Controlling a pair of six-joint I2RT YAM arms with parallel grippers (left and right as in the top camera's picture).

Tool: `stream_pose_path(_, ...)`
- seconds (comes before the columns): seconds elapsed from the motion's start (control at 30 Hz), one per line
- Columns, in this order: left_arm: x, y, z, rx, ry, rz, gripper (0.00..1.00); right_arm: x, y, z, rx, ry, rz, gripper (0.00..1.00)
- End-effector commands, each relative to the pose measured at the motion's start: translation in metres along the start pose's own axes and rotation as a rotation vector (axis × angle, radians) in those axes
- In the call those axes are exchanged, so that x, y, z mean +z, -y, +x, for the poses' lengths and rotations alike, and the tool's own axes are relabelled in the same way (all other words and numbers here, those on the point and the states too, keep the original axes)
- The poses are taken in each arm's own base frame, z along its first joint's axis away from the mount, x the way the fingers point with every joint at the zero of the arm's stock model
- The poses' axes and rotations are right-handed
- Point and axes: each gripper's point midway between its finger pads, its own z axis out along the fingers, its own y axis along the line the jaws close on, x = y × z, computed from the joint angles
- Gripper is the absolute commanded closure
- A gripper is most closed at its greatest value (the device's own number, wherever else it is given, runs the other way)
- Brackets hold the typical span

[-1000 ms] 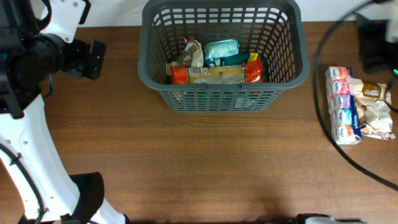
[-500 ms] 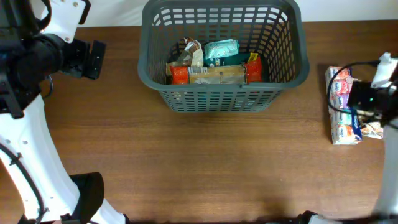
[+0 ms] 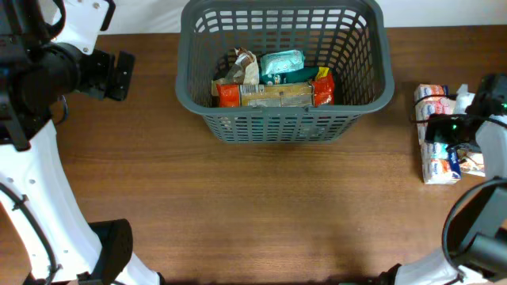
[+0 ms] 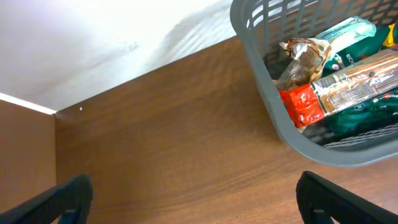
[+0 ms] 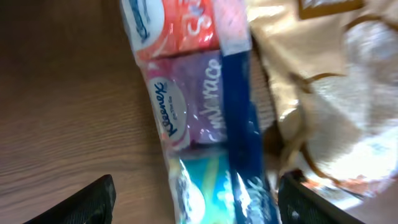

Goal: Pack container
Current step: 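Move the right gripper back toward the pink tissue packs, then grasp the row of Kleenex tissue packs with the right gripper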

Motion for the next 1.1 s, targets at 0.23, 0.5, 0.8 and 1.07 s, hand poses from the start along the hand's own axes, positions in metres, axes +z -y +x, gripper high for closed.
stream_pose_path(0.23,-0.001,-0.001,0.001,-0.012,-0.002,-0.006,0.01,0.027,0.001,0.001,-0.009,-0.034,-0.012,0.18)
stream_pose_path(0.5,-0.001,-0.001,0.001,-0.012,-0.002,-0.006,0.01,0.059,-0.003,0.022,-0.008,-0.132,-0.032,0.2)
stream_pose_path(0.8,-0.001,-0.001,0.001,-0.012,-0.002,-0.006,0.01,0.064,-0.008,0.028,0.002,-0.158,-0.055,0.69)
stream_pose_path(1.07,-0.001,-0.001,0.001,-0.012,-0.002,-0.006,0.01,0.002,-0.036,-0.028,0.11,-0.016,-0.25,0.76)
